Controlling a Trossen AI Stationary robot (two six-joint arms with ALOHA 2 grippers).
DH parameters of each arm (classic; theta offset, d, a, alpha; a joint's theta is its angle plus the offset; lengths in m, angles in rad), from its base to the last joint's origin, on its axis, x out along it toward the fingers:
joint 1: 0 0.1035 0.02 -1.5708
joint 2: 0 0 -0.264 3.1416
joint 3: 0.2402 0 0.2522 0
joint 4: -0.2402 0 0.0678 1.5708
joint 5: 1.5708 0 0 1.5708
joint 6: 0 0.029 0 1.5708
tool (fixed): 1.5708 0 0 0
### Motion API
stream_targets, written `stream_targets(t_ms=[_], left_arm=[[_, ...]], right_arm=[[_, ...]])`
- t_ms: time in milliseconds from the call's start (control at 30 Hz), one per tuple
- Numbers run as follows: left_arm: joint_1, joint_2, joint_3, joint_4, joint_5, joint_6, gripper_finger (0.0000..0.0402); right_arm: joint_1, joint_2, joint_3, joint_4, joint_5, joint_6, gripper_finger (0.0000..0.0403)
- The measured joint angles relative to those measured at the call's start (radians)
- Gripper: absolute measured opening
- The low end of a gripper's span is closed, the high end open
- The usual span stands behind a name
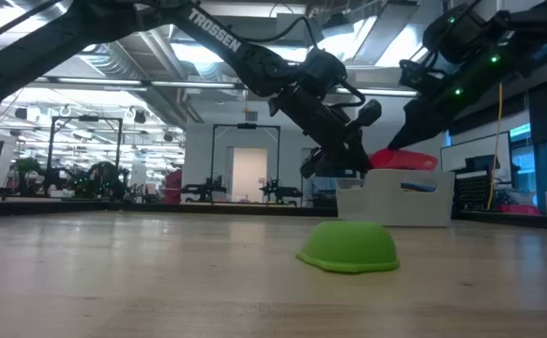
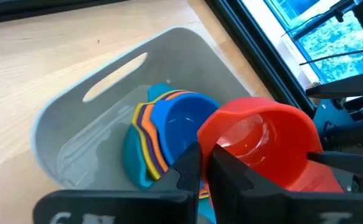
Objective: Nest measuring cups in basket
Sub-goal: Stack the red measuring cup on top of the blue measuring cup in the grey bin, then stack the green measuring cup on top of the red measuring cup in the grey bin
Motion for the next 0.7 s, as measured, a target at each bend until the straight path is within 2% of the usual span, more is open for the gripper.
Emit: stream_targets(t_ms=[200, 400, 700], left_arm=[[0.000, 0.000, 0.000, -0.002, -0.011, 0.000, 0.0016], [-0.004, 0.000, 0.000, 0.004, -0.045, 0.005, 0.0032], [-0.015, -0.001, 0.000, 0.003, -0.071, 0.115, 0.0062]], right_arm=[[-0.019, 0.016, 0.000, 0.006, -0.003, 0.003, 0.0149], [-0.033, 0.016, 0.000, -0.006, 0.001, 0.003, 0.0149], [-0.038, 0.017, 0.000, -0.008, 0.003, 0.003, 0.0149]])
